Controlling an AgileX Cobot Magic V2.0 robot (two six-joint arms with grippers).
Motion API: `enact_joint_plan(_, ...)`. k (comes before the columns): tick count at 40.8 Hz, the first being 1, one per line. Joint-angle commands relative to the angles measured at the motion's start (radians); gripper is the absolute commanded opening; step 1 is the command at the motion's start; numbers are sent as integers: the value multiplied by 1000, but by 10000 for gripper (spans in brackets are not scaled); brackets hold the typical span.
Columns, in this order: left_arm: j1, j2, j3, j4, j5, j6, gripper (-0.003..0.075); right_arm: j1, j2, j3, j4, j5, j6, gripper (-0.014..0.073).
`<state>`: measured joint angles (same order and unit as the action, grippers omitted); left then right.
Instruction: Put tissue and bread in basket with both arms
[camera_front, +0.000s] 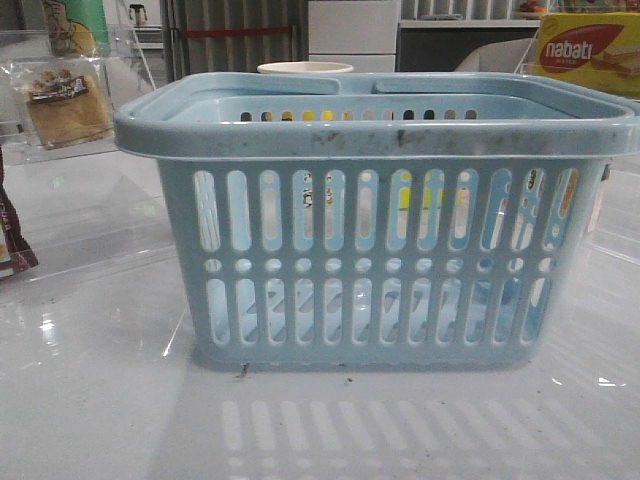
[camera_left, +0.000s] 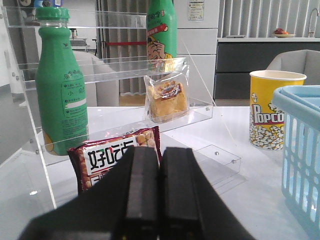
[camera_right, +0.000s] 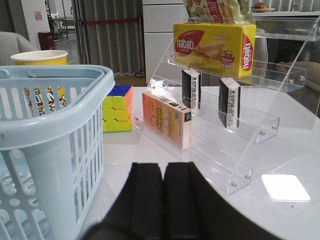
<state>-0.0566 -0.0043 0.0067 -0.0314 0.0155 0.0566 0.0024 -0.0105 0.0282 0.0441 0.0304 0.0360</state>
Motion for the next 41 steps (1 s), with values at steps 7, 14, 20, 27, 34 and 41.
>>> enact_joint_plan(7,-6,-18,6,-8,-88,-9,92,-4,-19,-4,-1,-87,2,57)
enact_joint_plan(14,-6,-18,6,-8,-103,-9,92,-4,-19,-5,-29,-80,-7,57)
enact_joint_plan(20,-6,-18,-1,-3,-183,-9,92,-4,-19,-6,-104,-96,-7,57)
enact_joint_plan(27,-6,-16,-98,-3,-170,-9,92,-4,-19,-72,-84,-101,-4,57)
enact_joint_plan(34,-6,19,-299,-2,-64,-9,92,-4,-16,-250,-67,-30,-4,57)
enact_joint_plan(41,-6,139,-521,23,113,-9,92,-4,65,-476,-67,119,-4,57)
